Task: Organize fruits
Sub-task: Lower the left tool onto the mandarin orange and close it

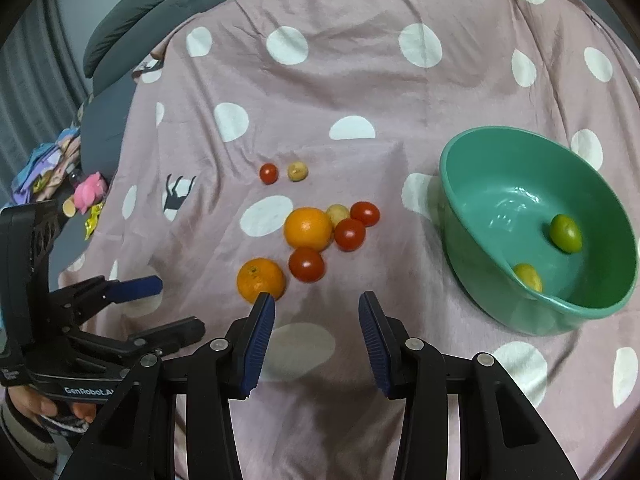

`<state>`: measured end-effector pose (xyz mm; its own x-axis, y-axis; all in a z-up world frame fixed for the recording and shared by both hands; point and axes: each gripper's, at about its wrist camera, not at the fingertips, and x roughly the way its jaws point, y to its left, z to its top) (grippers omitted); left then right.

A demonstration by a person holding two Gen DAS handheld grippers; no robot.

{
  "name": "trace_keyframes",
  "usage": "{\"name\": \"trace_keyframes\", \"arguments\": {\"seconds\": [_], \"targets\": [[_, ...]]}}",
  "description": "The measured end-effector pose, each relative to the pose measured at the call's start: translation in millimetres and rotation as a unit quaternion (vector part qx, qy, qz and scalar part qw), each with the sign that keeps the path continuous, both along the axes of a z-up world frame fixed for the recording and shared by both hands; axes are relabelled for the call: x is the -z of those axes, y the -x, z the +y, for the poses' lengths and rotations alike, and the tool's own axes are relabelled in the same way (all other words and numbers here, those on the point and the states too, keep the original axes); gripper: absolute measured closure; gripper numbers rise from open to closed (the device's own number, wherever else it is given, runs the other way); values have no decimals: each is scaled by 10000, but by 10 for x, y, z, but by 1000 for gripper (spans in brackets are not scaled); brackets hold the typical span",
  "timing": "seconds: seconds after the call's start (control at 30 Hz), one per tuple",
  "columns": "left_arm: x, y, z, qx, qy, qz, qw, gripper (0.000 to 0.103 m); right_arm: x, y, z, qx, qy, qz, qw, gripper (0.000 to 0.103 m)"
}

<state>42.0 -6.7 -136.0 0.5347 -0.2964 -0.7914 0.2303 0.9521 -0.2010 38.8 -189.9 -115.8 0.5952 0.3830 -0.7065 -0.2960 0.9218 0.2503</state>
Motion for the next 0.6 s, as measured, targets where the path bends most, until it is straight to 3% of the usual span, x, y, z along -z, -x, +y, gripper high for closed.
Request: {"name": "trace_keyframes", "arguments": {"seconds": [0.4,0.53,0.6], "targets": [[212,-362,-250,243,-4,200,9995,32,151,-194,-117,129,-136,194,9996,59],[304,-454,-319,250,-177,313,9990,46,170,-248,-108,117,-176,223,9995,59],[315,-479,-329,216,-211,270,9992,49,170,-271,-89,92,-185,217,9996,59]]}}
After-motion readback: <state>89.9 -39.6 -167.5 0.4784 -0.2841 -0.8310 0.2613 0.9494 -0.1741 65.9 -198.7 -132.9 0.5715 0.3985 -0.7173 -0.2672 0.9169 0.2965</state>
